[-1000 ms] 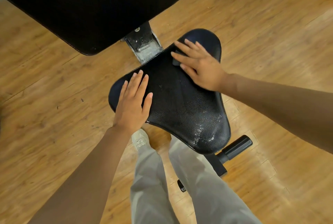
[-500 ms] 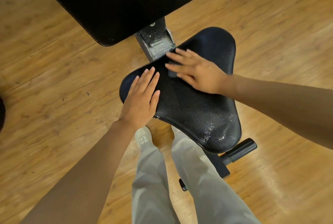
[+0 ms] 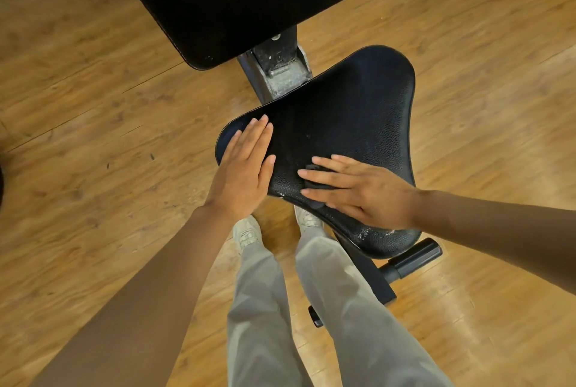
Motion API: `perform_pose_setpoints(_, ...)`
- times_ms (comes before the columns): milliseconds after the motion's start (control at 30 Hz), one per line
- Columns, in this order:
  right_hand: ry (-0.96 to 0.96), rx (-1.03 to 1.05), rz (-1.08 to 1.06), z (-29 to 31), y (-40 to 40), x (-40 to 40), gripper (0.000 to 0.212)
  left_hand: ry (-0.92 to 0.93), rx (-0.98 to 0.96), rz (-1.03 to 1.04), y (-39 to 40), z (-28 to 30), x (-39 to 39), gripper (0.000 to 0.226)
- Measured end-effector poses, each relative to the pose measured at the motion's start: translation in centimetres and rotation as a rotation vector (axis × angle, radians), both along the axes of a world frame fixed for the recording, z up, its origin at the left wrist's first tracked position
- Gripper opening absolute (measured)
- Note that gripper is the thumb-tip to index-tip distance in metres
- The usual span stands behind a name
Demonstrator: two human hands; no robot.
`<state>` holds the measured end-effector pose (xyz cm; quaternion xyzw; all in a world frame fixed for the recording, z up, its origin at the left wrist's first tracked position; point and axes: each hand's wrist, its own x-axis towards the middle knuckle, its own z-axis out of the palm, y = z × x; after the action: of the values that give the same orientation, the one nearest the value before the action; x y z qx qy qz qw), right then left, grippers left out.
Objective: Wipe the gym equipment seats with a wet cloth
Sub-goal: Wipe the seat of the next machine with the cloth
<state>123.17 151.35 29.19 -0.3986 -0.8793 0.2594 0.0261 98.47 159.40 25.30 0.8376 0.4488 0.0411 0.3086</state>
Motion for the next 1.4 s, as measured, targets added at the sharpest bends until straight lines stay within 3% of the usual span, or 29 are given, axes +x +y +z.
perform_pose_setpoints(133,-0.009,0.005,-0.009,-0.6,2.8,0.0,0.042,-0.021,-0.001,0.005,-0.1,-0.2,0.0,0.058)
perform_pose_setpoints(300,-0.119,0.010,-0.444,-2.3,9.1,-1.7,0.048,-0.029,0.016,0.019,-0.3,-0.3,-0.1,0.056)
perform_pose_setpoints(433,-0.141,0.043,-0.669,-2.3,7.0,-5.1,0.048,-0.042,0.020,0.010,-0.3,-0.4,-0.5,0.055)
perform_pose_setpoints(733,-0.195,0.107,-0.360,-0.6,-3.7,-6.3,0.055,-0.038,0.004,-0.055,0.2,-0.1,-1.9,0.051)
perform_pose_setpoints(900,-0.189,0.100,-0.422,-0.8,-1.2,-6.5,0.045,-0.035,0.004,-0.035,-0.1,-0.1,-1.5,0.050)
perform_pose_setpoints(1067,-0.241,0.075,-0.675,-1.6,3.6,-7.1,0.047,-0.013,-0.011,-0.073,0.1,0.1,-1.8,0.052)
perform_pose_setpoints(1167,-0.254,0.108,-0.794,-1.8,2.4,-8.7,0.045,0.012,-0.019,-0.080,0.1,0.3,-1.8,0.053)
perform_pose_setpoints(1400,-0.318,0.240,-0.606,-1.6,-5.7,-11.2,0.065,-0.022,-0.045,-0.106,0.3,0.1,-2.3,0.051)
